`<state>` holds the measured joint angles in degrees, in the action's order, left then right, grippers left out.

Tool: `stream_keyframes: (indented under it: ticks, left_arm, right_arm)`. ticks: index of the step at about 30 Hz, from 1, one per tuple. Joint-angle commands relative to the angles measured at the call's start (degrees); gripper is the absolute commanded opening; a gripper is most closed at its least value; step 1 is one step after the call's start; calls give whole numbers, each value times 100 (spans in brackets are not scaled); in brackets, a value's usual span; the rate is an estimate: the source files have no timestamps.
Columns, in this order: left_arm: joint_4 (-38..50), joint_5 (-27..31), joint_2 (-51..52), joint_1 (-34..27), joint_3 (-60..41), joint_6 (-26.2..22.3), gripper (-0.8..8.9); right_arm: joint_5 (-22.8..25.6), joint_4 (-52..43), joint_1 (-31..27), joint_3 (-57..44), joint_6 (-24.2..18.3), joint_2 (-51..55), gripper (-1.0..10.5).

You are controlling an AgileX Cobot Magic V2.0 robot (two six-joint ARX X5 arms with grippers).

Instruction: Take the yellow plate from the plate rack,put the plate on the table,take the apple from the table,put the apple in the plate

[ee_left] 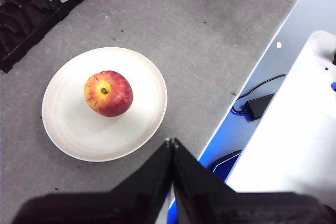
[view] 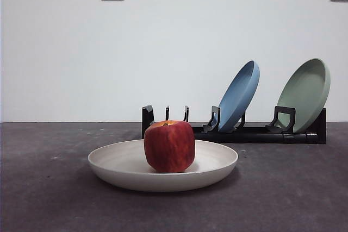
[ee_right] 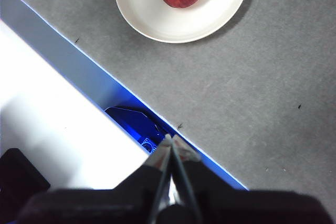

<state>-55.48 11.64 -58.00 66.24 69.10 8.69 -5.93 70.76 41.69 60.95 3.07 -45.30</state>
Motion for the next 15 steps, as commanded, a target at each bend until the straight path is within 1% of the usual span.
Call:
stream_keyframes:
  ticks: [1,15]
  left_arm:
    - [24,24,2,13,-37,35,-3]
    - [39,52,7,4,-37,35,-3]
  right_arm:
    - [11,-15,4,-33,50,7,0]
    - [11,-15,4,-33,50,7,0]
